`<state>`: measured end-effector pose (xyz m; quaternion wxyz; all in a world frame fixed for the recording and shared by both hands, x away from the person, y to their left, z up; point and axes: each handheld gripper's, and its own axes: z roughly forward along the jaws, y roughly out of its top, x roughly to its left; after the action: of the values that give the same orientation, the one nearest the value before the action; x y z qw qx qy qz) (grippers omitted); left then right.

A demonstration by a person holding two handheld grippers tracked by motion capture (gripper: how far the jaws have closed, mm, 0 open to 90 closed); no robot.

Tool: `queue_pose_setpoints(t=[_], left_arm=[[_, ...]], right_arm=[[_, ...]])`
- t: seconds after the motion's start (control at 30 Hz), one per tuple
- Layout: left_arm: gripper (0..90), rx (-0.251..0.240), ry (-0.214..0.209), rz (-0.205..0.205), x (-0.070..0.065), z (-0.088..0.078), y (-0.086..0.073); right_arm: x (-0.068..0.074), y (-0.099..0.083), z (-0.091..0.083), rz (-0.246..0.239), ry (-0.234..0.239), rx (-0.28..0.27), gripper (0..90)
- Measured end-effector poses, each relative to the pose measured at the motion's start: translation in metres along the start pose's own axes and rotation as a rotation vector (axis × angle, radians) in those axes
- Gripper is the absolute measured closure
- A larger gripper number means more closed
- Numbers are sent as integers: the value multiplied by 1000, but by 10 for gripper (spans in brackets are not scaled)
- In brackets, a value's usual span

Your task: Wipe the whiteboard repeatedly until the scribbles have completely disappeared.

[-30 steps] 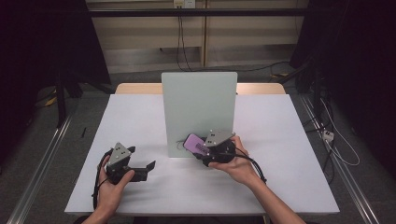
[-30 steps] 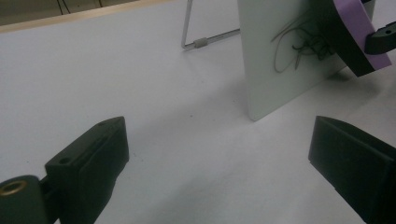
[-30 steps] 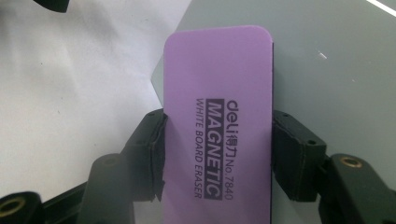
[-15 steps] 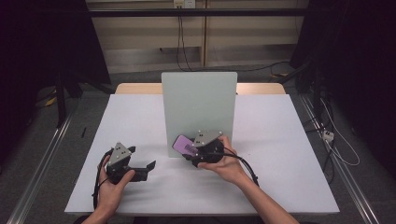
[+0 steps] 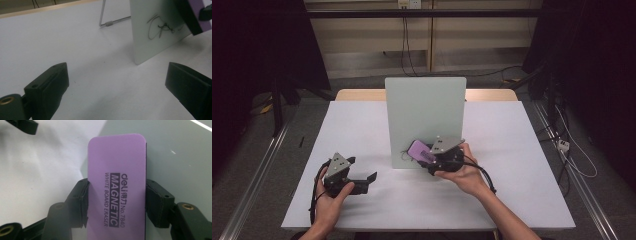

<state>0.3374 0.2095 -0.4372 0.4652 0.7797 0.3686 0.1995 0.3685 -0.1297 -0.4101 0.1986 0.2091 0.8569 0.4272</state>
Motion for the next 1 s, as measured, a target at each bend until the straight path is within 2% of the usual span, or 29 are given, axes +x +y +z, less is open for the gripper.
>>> queue_pose_setpoints(t=[0.17, 0.33, 0.5, 0.73, 1.0], left_arm=[[51, 7, -5, 6, -2, 2, 1], [51, 9, -2, 7, -2, 2, 0], [51, 10, 0, 7, -2, 2, 0], [51, 10, -4, 11, -3, 3, 1], [51, 11, -4, 14, -3, 3, 1]], right_arm=[[-16, -8, -27, 33, -59, -28, 417], [-18, -23, -36, 35, -68, -14, 418], [-13, -32, -32, 21, -63, -7, 418], [-4, -33, -17, -37, -29, 15, 419], [3, -28, -3, -76, 3, 27, 419]])
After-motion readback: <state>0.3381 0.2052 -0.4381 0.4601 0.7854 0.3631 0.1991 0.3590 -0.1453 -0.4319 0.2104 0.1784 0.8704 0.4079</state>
